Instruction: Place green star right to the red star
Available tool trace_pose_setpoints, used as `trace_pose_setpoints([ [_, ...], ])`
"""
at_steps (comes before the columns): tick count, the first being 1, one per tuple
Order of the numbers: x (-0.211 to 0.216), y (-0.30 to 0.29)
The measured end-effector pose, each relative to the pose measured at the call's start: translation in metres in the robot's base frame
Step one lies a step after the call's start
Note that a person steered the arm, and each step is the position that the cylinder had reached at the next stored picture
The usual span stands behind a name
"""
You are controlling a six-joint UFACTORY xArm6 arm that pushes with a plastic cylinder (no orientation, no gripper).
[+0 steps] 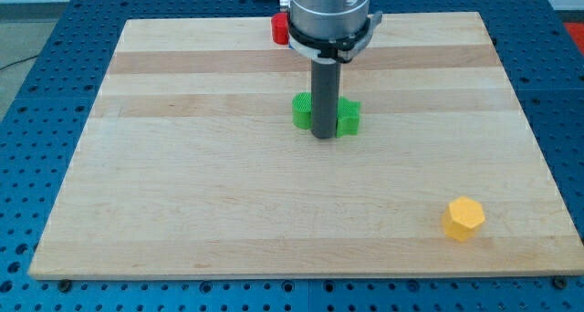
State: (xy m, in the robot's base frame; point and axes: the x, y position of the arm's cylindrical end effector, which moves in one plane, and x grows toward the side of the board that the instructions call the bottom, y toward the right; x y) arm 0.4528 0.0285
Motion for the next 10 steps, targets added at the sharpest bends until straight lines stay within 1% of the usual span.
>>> trace_pose_setpoints([
  [1, 0.035, 0.040],
  [2, 0.009, 0.032],
  [3, -0.035, -0.002],
  [4, -0.074, -0.003],
  [5, -0.074, 0.002],
  [6, -0.026, 0.026],
  [7, -0.038, 0.065],
  [8, -0.084, 0.052],
  [9, -0.104, 0.031],
  [10, -0.068, 0.029],
])
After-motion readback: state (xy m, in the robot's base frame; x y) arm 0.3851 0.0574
